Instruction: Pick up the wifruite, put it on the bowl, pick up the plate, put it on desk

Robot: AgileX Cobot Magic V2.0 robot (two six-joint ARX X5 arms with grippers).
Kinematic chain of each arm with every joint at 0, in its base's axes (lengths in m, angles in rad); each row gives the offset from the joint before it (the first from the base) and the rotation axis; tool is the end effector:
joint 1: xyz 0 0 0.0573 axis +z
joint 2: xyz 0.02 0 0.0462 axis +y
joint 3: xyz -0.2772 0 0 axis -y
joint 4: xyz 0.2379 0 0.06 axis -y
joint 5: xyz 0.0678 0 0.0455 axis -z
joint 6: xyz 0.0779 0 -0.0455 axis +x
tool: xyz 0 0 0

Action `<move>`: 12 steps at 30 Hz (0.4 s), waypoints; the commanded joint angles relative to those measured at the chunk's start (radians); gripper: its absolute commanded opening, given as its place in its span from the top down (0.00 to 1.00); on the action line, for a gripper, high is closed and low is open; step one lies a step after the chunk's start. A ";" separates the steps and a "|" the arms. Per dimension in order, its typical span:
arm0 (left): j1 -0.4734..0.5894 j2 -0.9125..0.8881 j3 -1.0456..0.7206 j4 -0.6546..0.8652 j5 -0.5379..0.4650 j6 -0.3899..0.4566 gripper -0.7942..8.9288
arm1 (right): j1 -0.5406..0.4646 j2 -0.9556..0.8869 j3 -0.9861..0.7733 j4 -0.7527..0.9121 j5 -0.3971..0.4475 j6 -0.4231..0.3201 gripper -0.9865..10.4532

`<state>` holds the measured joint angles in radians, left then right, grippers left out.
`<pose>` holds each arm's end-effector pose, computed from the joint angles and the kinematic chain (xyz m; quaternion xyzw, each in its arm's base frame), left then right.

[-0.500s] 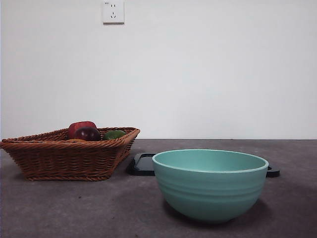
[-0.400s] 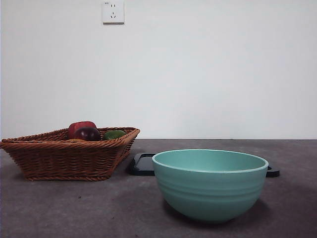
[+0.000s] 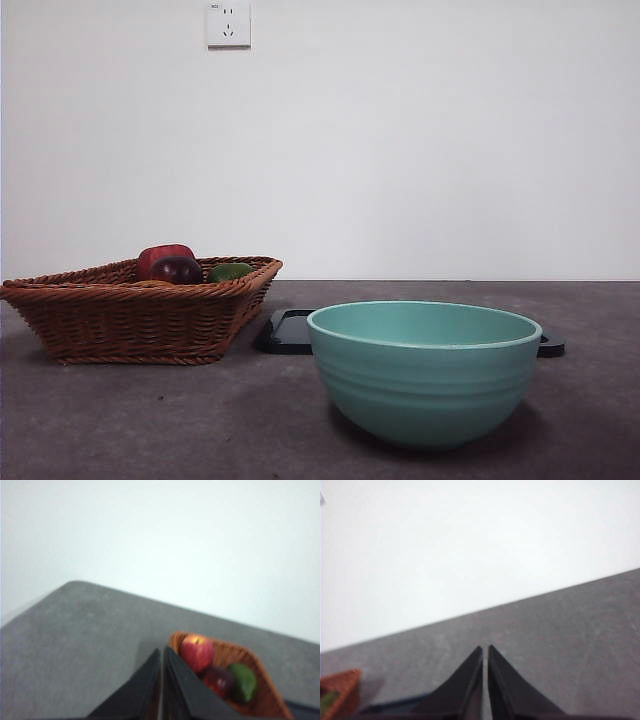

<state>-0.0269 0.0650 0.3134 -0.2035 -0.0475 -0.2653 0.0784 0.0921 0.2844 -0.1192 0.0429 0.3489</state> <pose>0.1048 0.0009 0.2447 -0.1330 -0.0236 0.0072 0.9908 0.1112 0.0054 0.2440 0.1756 -0.0328 0.0238 0.9836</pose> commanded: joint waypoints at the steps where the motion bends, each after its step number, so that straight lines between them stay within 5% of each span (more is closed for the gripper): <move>1: -0.001 0.037 0.107 0.006 0.003 -0.016 0.90 | 0.005 0.059 0.094 -0.023 -0.019 0.060 0.91; 5: -0.002 0.102 0.238 -0.029 0.025 -0.013 0.90 | 0.013 0.145 0.233 -0.092 -0.082 0.064 0.91; 12: -0.040 0.225 0.428 -0.123 0.204 0.004 0.90 | 0.030 0.317 0.467 -0.258 -0.264 0.048 0.91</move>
<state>-0.0620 0.2790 0.7155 -0.3244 0.1429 -0.2749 0.1047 0.3862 0.7231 -0.3634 -0.1989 0.3977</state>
